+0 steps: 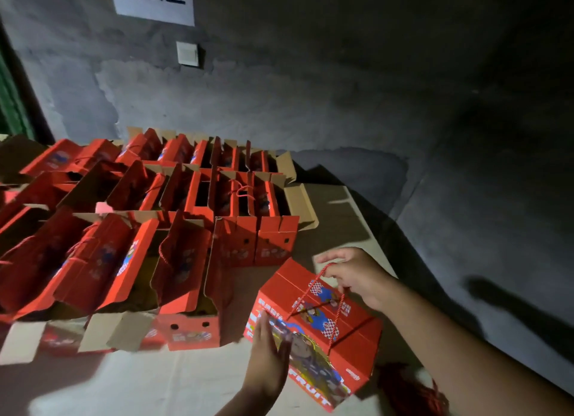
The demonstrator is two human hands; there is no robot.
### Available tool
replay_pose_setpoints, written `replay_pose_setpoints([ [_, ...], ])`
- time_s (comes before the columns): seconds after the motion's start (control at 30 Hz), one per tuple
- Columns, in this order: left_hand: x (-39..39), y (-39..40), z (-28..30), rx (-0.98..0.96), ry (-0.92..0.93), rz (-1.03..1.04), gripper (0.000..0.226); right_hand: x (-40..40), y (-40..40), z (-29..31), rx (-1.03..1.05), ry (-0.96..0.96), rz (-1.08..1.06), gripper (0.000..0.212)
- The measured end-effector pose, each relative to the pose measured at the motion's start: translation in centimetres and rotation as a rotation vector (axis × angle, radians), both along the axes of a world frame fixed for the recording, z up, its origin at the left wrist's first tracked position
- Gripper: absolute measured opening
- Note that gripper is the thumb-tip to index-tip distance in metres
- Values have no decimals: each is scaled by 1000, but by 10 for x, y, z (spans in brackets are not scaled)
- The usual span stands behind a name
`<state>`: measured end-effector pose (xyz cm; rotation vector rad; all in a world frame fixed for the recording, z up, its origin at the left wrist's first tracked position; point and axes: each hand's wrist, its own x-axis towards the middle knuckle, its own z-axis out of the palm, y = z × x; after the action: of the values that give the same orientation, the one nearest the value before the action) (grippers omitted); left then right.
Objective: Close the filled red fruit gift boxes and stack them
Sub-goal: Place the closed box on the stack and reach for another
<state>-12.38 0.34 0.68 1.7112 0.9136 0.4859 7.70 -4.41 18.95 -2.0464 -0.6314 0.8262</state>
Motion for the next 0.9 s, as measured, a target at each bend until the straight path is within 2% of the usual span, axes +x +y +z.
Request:
replay_pose_setpoints([
  [0.13,35,-16,12,16,-65,-180,104,25,-2,8,143,183,-172,20],
  [0.23,53,-26,22,30,-190,-264,111,42,-2,5,205,219,-236,20],
  [0.33,69,-37,22,100,-127,-350,138,58,-2,1,260,254,-257,22],
  [0.4,82,-41,17,129,-104,-381,145,73,-4,-4,273,255,-279,24],
  [0.7,154,-33,-14,134,40,-378,124,145,-16,-30,256,295,-282,27],
  [0.9,208,-30,-21,91,149,-327,123,192,-8,-44,230,312,-220,26],
])
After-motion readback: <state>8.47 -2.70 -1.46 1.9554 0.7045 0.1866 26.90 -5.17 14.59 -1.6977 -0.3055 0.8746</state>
